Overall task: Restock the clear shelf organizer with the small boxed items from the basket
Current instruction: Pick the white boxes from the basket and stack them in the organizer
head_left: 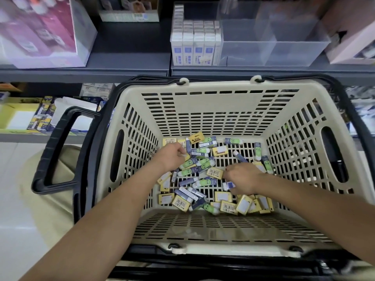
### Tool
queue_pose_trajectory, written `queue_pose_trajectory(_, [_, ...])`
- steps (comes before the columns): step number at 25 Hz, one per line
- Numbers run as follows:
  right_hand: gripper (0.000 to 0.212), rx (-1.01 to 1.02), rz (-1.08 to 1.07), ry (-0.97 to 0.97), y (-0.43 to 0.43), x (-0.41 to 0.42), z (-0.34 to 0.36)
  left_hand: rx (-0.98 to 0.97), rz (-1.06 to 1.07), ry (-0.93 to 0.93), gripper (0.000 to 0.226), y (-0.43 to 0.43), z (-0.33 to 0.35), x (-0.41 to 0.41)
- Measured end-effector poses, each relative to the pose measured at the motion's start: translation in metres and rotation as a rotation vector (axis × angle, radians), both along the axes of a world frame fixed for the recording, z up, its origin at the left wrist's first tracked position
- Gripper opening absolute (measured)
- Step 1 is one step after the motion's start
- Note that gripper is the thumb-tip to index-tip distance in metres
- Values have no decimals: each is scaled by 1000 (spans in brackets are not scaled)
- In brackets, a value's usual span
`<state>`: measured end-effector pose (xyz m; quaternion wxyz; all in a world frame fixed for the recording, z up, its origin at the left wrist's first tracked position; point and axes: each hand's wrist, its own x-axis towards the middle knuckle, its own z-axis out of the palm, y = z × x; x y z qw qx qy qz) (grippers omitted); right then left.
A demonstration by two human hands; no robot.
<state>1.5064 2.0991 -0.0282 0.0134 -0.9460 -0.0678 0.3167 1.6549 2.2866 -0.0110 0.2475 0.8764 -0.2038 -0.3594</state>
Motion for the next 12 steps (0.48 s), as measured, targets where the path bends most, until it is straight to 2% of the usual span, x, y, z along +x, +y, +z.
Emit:
queue_pose_trajectory(1, [17,61,-107,-23,0,4,4,-41,4,53,8,-4,3,-5])
queue_pose_trajectory(3, [21,332,-443,-97,0,15,15,-107,-37,166,9,-13,10,-19])
queue_pose_trajectory(5, [22,673,-722,-142,3,25,27,-166,-25,393,29,-23,16,-36])
queue_pose_trajectory(7, [13,854,-843,-107,3,29,38,-254,107,657,38,-30,21,-46])
queue_pose_trajectory(9, [9,888,-875,-56,-4,28,46,-322,220,758,33,-34,21,-48])
queue_pose_trajectory(10, [10,835,-868,-43,-9,26,49,-328,256,764,30,-34,21,-48])
queue_pose_trajectory(12, [9,515,-673,37,-23,17,53,-309,287,740,29,-34,19,-46])
